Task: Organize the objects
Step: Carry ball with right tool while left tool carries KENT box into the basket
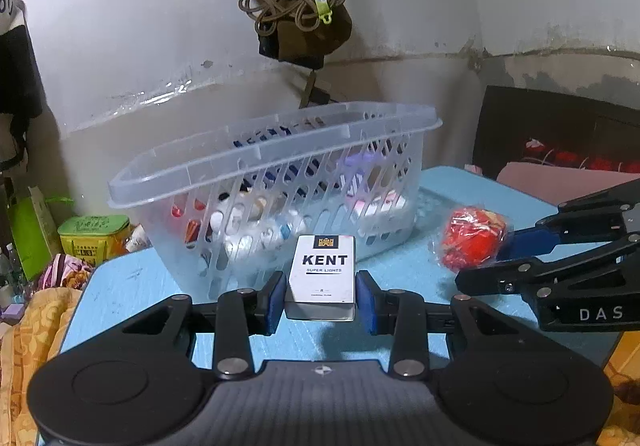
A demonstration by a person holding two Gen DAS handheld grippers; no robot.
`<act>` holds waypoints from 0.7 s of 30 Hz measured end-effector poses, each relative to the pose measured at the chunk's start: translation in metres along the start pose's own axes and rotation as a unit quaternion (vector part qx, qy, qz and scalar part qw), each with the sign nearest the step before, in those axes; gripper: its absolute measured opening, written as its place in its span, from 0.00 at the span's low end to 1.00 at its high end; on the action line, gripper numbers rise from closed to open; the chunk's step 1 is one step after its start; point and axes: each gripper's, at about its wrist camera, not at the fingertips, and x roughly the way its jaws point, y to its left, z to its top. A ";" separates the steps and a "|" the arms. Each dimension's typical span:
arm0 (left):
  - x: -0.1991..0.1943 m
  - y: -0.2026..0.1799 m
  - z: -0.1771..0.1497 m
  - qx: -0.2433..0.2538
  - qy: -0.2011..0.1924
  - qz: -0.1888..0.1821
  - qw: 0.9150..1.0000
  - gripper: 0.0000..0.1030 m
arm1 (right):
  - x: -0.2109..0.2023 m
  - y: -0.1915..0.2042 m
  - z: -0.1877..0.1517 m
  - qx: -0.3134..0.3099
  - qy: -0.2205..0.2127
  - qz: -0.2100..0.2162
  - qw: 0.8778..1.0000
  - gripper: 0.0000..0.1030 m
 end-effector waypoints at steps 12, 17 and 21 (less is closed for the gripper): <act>-0.025 0.005 0.017 -0.009 -0.046 0.006 0.999 0.40 | -0.023 -0.007 0.016 0.020 -0.041 0.007 0.999 0.35; -0.042 0.014 0.029 -0.033 -0.072 0.006 0.997 0.40 | -0.031 -0.005 0.023 0.021 -0.058 0.010 0.998 0.35; -0.048 0.015 0.033 -0.038 -0.081 0.003 0.996 0.40 | -0.033 -0.002 0.025 0.017 -0.065 0.013 0.998 0.35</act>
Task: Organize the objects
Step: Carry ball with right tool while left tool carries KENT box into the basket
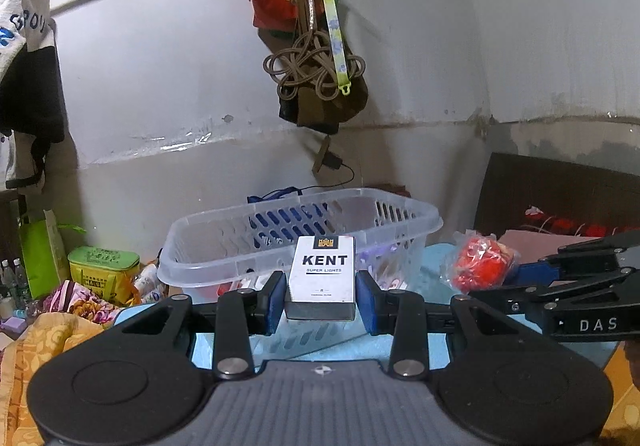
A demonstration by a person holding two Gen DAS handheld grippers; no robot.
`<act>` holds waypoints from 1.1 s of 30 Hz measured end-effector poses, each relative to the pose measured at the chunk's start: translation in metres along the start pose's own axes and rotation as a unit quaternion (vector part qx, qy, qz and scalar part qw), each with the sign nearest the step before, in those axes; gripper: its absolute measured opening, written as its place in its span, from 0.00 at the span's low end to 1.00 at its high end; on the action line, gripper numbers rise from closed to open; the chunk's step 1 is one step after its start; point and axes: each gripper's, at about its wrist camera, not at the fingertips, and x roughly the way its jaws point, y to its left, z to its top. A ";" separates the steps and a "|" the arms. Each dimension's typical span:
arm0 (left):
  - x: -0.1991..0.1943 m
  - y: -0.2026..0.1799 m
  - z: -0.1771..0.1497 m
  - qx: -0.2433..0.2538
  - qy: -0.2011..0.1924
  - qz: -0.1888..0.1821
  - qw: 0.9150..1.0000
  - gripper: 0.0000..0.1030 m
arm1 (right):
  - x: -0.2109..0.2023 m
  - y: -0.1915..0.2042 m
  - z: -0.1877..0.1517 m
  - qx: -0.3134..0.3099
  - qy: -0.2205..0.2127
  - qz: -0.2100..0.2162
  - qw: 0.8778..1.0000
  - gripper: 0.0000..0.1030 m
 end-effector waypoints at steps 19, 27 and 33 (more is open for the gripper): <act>-0.011 0.013 0.014 -0.027 -0.022 0.006 0.999 0.40 | -0.013 0.004 0.022 -0.005 -0.043 -0.010 0.999 0.35; -0.008 0.022 0.034 -0.049 -0.031 0.008 0.998 0.40 | -0.002 0.002 0.049 -0.006 -0.049 -0.024 0.998 0.35; 0.020 0.030 0.069 -0.068 -0.026 0.015 0.997 0.40 | 0.033 0.004 0.091 -0.032 -0.041 -0.048 0.997 0.35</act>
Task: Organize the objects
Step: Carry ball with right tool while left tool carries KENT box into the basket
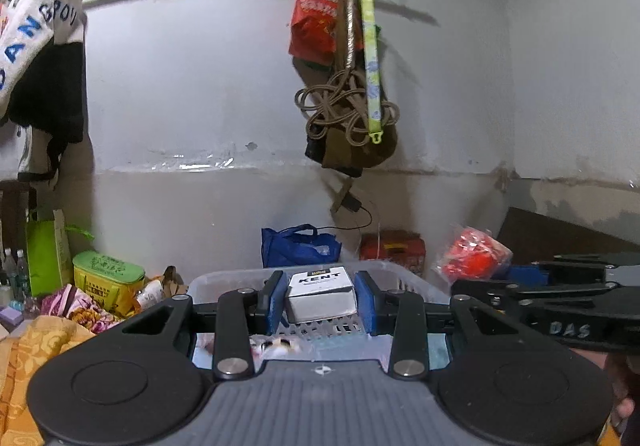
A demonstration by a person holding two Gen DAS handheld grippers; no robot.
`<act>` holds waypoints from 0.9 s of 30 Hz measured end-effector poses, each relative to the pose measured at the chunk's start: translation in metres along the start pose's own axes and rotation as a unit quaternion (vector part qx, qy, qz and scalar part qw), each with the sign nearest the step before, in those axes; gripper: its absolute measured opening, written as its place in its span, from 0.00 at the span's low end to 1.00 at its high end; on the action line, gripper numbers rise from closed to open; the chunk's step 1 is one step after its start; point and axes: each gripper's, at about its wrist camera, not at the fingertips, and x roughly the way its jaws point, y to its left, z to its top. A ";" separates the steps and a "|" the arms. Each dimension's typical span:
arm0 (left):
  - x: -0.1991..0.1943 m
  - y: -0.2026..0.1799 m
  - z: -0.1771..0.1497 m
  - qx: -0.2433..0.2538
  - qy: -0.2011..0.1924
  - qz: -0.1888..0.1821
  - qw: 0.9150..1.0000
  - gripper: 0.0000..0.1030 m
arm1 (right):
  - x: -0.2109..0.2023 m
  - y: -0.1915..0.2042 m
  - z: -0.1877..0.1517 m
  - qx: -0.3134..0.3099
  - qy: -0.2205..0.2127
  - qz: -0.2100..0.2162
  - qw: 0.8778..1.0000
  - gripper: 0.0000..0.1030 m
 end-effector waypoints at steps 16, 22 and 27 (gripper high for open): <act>0.093 0.040 0.001 -0.076 0.052 0.023 0.996 1.00 | 0.077 -0.014 -0.011 0.026 0.027 -0.011 0.999 0.98; 0.085 0.048 0.001 -0.083 0.045 0.016 0.995 1.00 | 0.060 -0.017 -0.012 0.053 0.013 -0.007 0.998 0.97; 0.064 0.038 0.007 -0.058 0.037 0.016 0.997 1.00 | 0.040 -0.015 -0.008 0.048 0.005 -0.006 0.999 1.00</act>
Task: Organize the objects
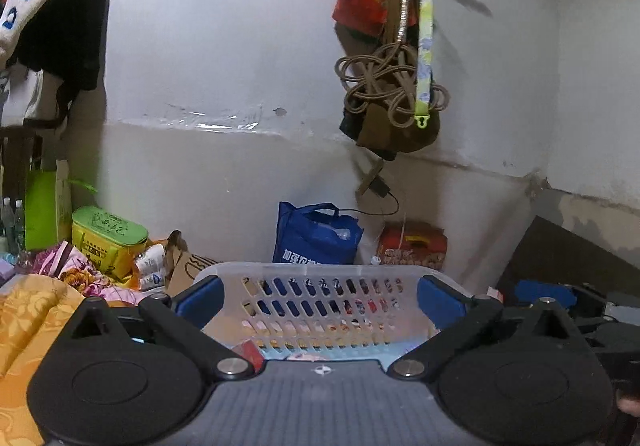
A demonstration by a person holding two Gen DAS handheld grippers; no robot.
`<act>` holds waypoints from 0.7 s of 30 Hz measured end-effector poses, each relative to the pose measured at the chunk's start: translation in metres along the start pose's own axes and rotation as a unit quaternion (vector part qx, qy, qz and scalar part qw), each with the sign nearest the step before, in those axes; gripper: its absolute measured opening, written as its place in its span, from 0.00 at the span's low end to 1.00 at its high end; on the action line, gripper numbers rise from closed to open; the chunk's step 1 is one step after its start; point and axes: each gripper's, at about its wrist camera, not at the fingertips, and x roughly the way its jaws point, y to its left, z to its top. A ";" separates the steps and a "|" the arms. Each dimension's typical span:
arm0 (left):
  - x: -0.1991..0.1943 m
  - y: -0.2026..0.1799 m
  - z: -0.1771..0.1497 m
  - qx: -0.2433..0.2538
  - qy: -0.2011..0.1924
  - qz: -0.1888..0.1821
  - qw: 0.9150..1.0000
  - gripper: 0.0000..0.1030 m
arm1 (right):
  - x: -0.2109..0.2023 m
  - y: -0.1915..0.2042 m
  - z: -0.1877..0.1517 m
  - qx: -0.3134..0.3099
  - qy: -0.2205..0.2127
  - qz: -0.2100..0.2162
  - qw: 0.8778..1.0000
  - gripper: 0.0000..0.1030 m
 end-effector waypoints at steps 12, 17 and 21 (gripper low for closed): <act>-0.042 -0.005 -0.012 -0.009 0.048 0.018 0.999 1.00 | -0.051 -0.004 -0.009 0.055 0.012 -0.043 0.997 1.00; -0.045 -0.012 -0.018 0.007 0.052 0.030 0.998 1.00 | -0.054 0.004 -0.011 0.019 0.016 -0.041 0.999 1.00; -0.047 -0.015 -0.022 0.017 0.056 0.039 0.998 1.00 | -0.042 0.011 0.002 -0.021 0.035 -0.071 0.997 1.00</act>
